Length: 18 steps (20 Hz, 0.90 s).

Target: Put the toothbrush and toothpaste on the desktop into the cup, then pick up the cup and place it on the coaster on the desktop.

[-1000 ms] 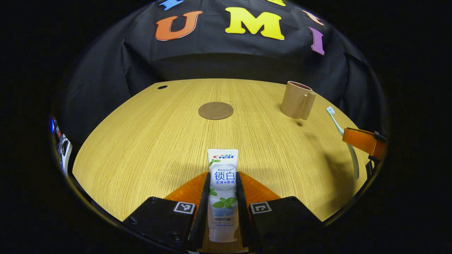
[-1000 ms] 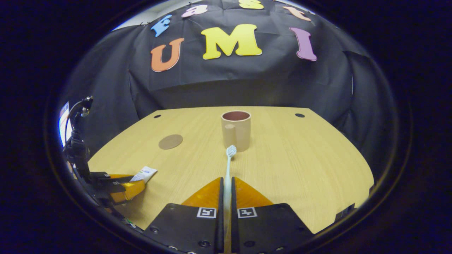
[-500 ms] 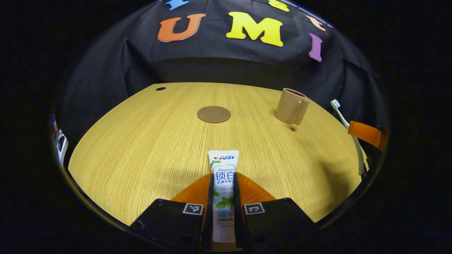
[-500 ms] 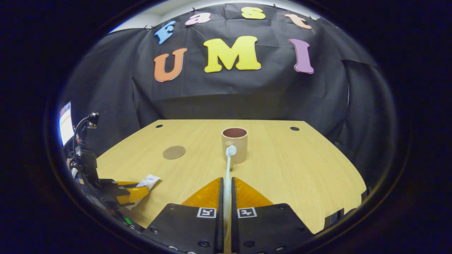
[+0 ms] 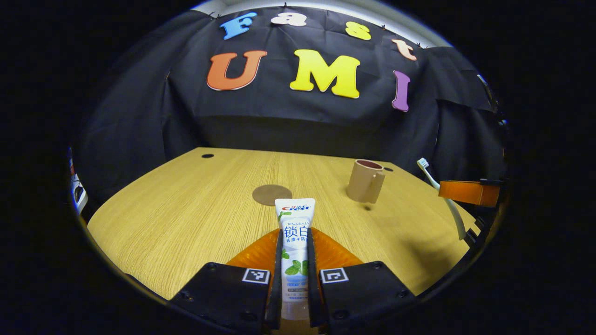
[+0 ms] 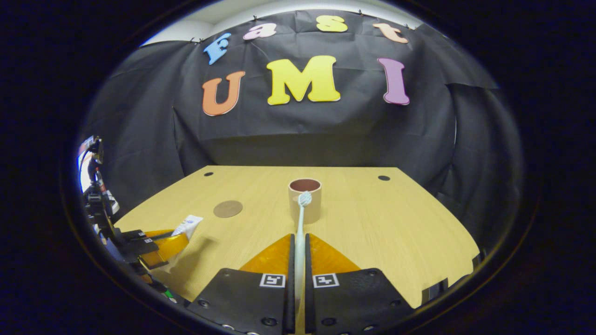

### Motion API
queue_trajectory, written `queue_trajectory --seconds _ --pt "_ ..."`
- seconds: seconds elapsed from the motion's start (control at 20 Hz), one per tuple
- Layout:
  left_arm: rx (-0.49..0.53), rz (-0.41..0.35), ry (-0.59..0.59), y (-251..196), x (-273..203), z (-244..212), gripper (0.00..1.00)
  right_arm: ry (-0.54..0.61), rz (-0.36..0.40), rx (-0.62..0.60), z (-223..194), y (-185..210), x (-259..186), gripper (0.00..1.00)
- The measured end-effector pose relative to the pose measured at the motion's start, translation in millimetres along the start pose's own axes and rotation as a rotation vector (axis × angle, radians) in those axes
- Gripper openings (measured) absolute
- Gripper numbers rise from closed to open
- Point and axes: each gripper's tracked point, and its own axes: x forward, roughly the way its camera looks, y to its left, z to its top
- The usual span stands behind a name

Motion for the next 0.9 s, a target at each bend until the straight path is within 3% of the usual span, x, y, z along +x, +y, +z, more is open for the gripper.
queue_trajectory --seconds 0.3,0.55,0.9 --pt "0.016 -0.038 -0.129 -20 9 47 0.25 -0.141 0.026 -0.015 73 6 39 0.06" --pt "0.020 -0.023 -0.157 -16 25 69 0.25 -0.244 0.141 0.068 129 16 98 0.06" --pt "0.009 -0.041 -0.167 -24 38 72 0.25 -0.391 0.172 0.092 162 0 174 0.06"
